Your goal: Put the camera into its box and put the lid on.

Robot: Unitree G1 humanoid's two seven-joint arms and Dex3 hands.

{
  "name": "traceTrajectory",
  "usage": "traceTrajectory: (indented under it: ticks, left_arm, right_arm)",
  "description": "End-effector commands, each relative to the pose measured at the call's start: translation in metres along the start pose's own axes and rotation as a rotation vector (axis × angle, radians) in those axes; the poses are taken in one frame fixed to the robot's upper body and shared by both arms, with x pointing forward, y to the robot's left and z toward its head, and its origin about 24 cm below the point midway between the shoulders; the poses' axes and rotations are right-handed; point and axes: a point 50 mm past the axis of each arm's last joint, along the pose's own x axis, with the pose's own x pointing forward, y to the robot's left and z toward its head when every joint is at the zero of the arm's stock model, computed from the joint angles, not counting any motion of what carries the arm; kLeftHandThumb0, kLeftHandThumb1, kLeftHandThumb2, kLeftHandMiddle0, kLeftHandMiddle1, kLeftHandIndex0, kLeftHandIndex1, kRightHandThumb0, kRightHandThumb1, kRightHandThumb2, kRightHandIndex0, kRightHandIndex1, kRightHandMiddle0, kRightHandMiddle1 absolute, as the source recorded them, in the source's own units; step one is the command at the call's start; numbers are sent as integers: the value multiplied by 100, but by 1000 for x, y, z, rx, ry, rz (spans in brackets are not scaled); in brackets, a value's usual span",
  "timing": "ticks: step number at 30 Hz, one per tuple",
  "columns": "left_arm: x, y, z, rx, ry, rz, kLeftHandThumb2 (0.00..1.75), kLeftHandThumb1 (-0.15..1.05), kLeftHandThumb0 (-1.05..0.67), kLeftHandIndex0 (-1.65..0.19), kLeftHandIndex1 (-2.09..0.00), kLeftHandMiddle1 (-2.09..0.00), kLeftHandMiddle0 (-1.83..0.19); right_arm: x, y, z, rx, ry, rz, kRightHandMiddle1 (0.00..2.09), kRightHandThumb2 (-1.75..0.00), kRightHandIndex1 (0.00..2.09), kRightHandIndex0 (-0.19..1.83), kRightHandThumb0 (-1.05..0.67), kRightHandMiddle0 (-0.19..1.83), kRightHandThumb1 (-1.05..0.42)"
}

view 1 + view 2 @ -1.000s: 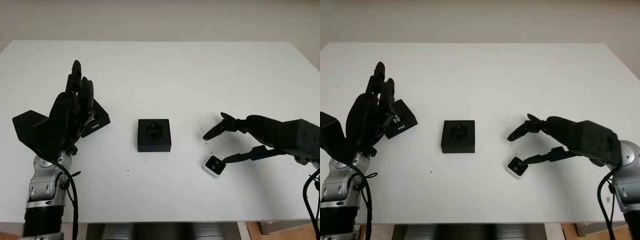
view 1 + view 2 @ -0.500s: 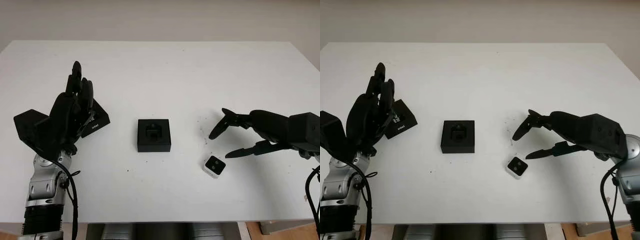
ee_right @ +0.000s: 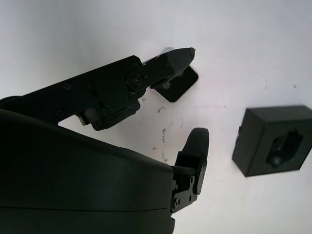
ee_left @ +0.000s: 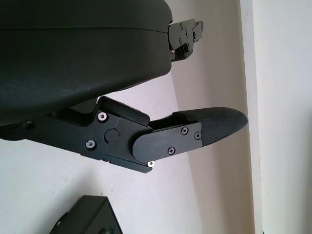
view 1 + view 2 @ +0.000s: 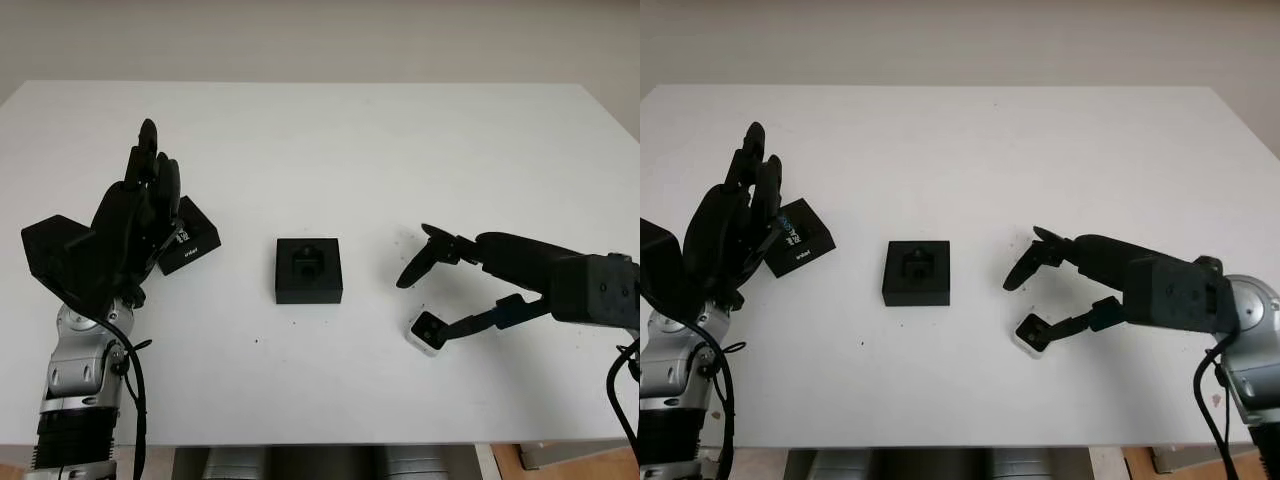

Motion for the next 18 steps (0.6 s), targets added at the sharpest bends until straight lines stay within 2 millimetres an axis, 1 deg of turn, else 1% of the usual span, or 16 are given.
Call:
traceTrajectory:
  ticks: [1,4,7,9,13,18]
  left_arm:
    - [2,1,10,23,-37,1,65,105,-79,19,0,0,19]
    - [2,1,10,22,-37,2,66,105,-78,19,0,0,19]
    - [2,0,9,21,-35,-5,66,105,-79,19,0,0,19]
    - [2,0,8,20,-33,-6,65,105,-79,19,0,0,19]
    - [2,0,7,20,-26,-8,65,105,-80,19,0,0,19]
    - [2,-1,6,15,-19,-11,65,105,-80,19,0,0,19]
  right_arm:
    - [-7,-2,14,-92,-5,12,86,-5,0,-19,-47,5,-86]
    - [-15,-6,26,-139,0,6,67,-5,0,-19,-40,16,-84]
    - [-21,-9,32,-164,5,-4,56,-5,0,-19,-35,23,-83]
    - [-24,-10,34,-193,4,-13,50,-5,0,-19,-36,28,-83]
    - [-28,-11,37,-250,3,-31,47,-5,0,-19,-37,33,-82]
    - [-29,-13,39,-310,4,-45,44,-5,2,-19,-33,39,-82]
